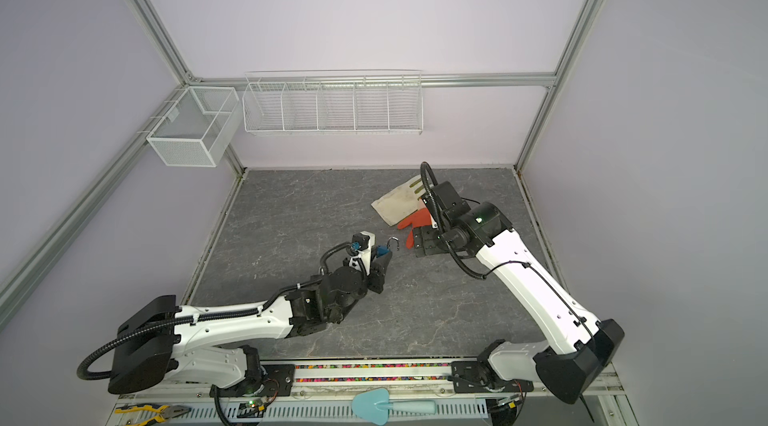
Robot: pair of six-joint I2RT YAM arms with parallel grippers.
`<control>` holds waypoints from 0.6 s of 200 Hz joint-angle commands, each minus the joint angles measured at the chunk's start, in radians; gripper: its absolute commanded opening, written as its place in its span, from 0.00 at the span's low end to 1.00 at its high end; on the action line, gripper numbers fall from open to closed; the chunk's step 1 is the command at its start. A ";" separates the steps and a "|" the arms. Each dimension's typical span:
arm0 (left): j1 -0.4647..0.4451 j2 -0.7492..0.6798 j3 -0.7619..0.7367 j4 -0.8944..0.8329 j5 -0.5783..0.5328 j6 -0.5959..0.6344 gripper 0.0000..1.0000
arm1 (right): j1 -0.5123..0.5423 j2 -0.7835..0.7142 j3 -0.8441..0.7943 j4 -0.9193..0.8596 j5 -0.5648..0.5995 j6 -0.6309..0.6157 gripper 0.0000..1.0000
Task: Unlock with the key
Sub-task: 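Lower the open blue padlock toward the table with the left gripper while the right withdraws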
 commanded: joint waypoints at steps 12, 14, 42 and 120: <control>0.003 0.180 0.145 -0.424 0.161 -0.411 0.00 | -0.078 -0.058 -0.205 0.223 -0.067 0.072 0.91; 0.003 0.191 0.159 -0.440 0.170 -0.422 0.00 | -0.081 -0.063 -0.219 0.234 -0.074 0.076 0.91; 0.003 0.375 0.354 -0.692 0.246 -0.529 0.00 | -0.121 -0.086 -0.339 0.311 -0.095 0.113 0.91; 0.044 0.580 0.513 -0.878 0.356 -0.647 0.00 | -0.257 -0.127 -0.489 0.402 -0.091 0.132 0.94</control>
